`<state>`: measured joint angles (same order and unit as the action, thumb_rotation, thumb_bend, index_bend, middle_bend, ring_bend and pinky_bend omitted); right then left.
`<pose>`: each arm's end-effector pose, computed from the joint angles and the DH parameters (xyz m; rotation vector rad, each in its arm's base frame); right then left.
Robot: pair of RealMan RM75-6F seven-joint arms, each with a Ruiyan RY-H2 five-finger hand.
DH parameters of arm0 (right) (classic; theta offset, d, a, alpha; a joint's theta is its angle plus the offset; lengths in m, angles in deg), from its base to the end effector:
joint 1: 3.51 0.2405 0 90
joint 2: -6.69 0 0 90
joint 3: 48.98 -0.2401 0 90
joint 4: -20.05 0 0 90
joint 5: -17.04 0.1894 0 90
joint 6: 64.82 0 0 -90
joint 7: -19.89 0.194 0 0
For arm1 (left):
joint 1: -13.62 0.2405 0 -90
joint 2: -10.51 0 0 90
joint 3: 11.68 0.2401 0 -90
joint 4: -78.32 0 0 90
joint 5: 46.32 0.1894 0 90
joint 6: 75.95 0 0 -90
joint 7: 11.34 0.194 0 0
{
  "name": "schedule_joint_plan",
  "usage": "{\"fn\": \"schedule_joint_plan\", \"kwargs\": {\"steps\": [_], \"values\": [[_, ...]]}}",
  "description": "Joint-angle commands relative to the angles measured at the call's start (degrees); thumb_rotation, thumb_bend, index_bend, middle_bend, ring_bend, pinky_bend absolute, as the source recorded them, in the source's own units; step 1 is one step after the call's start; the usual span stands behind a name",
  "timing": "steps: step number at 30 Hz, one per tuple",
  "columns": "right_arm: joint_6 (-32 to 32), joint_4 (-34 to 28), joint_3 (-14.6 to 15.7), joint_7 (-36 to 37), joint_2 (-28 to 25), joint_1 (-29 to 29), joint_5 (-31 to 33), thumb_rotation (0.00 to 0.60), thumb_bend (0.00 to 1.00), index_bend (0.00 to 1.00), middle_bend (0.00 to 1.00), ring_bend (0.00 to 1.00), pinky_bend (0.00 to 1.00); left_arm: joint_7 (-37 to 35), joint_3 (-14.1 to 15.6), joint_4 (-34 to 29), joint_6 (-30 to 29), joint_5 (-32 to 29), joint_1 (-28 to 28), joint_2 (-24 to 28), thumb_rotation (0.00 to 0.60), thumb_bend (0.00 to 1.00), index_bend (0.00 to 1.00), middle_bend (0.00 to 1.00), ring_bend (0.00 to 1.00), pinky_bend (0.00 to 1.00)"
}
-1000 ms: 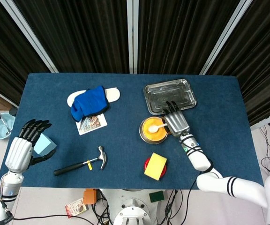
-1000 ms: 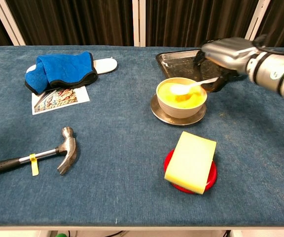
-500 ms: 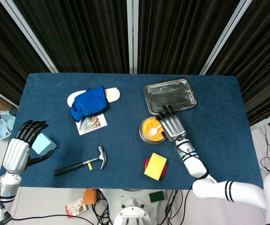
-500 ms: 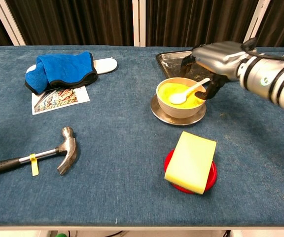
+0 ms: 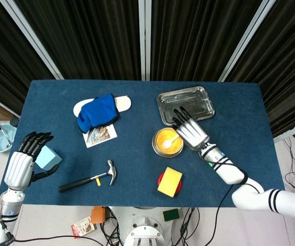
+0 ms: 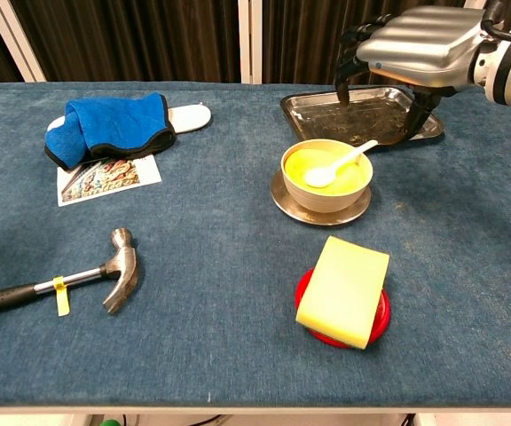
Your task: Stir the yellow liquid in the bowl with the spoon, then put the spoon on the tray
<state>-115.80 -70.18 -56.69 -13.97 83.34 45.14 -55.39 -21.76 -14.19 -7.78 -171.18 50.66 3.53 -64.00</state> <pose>-0.0887 -0.3796 0.0244 2.1051 -0.3519 0.7497 -0.2250 0.2423 0.1431 -1.4183 -0.8471 -1.3803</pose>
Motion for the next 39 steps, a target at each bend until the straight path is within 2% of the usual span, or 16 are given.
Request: {"fn": "schedule_joint_plan", "kwargs": {"steps": [1, 4, 10, 19, 39], "values": [[4.42, 4.76, 1.55, 6.53, 0.08, 2.52, -4.86, 0.6, 0.24, 0.4, 0.21, 0.0, 0.0, 0.1, 0.03, -0.18, 0.28, -0.36, 0.11, -0.07, 0.6, 0.13, 0.17, 0.15, 0.14, 0.12], [6.23, 7.98, 2.13, 8.91, 1.49, 3.7, -6.6, 0.6, 0.29, 0.42, 0.22, 0.0, 0.0, 0.19, 0.0, -0.26, 0.43, -0.67, 0.22, -0.11, 0.6, 0.13, 0.17, 0.15, 0.14, 0.12], [8.43, 13.41, 3.2, 12.66, 4.39, 5.45, -9.42, 0.6, 0.3, 0.43, 0.22, 0.0, 0.0, 0.07, -0.18, -0.22, 0.51, -1.24, 0.45, -0.12, 0.6, 0.13, 0.17, 0.16, 0.14, 0.12], [8.63, 19.08, 3.44, 16.75, 8.11, 6.03, -10.35, 0.6, 0.33, 0.44, 0.22, 0.0, 0.0, -0.65, -0.25, 0.6, 0.98, -1.96, 0.63, -0.48, 0.6, 0.13, 0.17, 0.16, 0.14, 0.12], [8.03, 21.69, 3.31, 18.39, 9.25, 5.63, -9.56, 0.6, 0.34, 0.51, 0.26, 0.0, 0.0, -1.65, -0.46, 1.88, 1.48, -2.32, 0.59, -1.09, 0.6, 0.13, 0.17, 0.16, 0.14, 0.12]]}}
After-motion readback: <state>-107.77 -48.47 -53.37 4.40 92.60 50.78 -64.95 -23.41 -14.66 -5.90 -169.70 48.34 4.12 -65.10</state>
